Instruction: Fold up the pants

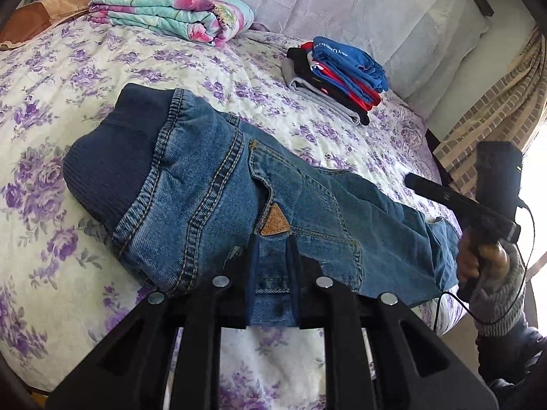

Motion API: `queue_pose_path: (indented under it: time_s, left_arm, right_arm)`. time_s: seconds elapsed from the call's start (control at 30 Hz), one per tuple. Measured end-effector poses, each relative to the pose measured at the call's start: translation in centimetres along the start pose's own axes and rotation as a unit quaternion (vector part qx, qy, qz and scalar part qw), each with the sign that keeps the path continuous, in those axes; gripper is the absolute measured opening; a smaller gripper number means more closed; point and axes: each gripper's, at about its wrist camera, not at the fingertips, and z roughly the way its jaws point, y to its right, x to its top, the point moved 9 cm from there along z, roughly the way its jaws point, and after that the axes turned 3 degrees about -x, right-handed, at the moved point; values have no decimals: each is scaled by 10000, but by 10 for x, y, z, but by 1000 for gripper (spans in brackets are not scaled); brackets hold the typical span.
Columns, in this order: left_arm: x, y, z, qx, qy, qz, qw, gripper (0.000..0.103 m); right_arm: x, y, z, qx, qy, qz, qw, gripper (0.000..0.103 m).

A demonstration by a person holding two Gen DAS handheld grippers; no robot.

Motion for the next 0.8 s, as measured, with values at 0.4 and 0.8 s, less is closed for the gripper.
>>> queue_pose_path:
  time_s: [0.4,0.8]
  left_arm:
    - [-3,-5,4,-436,65,124,9989,15]
    - [-3,-7,5,-361,-22,142,9992,14]
  right_arm:
    - [-16,4,65,-382,-966,-373,9939,17]
    - [-2,43,67,-769,-628,-12,9951,35]
